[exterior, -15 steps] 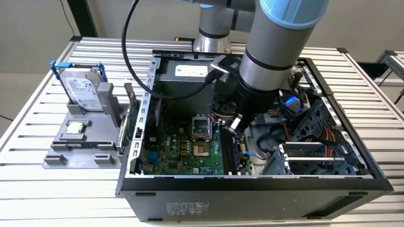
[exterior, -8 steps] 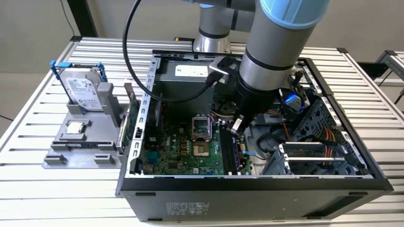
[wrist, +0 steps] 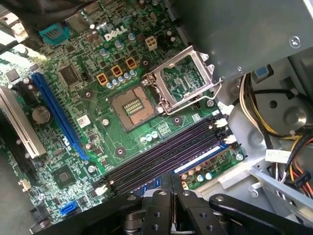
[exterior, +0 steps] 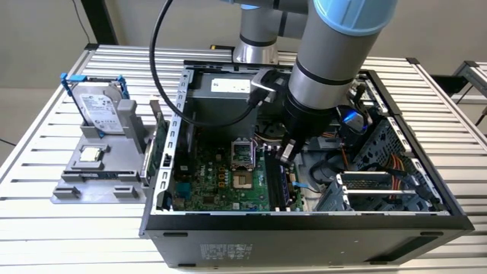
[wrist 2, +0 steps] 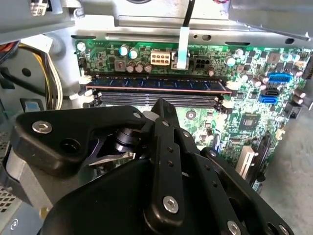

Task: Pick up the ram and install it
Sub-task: 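Press down the ram until it locks into place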

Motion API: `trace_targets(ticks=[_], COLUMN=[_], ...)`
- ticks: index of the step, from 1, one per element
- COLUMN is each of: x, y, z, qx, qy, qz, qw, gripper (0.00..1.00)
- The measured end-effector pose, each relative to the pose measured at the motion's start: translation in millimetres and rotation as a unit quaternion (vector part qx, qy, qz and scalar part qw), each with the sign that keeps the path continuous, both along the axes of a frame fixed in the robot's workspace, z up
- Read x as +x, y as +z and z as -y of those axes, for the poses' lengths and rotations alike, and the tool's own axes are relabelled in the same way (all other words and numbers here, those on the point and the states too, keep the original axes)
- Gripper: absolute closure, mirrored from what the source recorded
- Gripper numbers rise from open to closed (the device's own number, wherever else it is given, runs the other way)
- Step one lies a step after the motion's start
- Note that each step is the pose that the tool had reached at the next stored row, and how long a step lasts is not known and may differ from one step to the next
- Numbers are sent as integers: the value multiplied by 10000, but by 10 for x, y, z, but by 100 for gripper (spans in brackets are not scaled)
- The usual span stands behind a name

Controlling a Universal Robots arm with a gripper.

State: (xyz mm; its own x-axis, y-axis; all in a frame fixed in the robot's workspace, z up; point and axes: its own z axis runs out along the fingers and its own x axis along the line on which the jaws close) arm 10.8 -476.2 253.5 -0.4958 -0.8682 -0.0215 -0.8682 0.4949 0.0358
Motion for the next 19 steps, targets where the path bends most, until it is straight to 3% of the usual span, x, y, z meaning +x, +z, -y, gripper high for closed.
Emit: trace_targets(ticks=[8,12,14,19], x=[2,6,12,20], y=[1,1,1,0], z=[-2,-2,-1,-2], qx=[13,23,35,58], qy=[458,648,817,958], qz=[0,0,2,4], qw=[9989,9979,9967,9954], gripper=[100,100,100,100])
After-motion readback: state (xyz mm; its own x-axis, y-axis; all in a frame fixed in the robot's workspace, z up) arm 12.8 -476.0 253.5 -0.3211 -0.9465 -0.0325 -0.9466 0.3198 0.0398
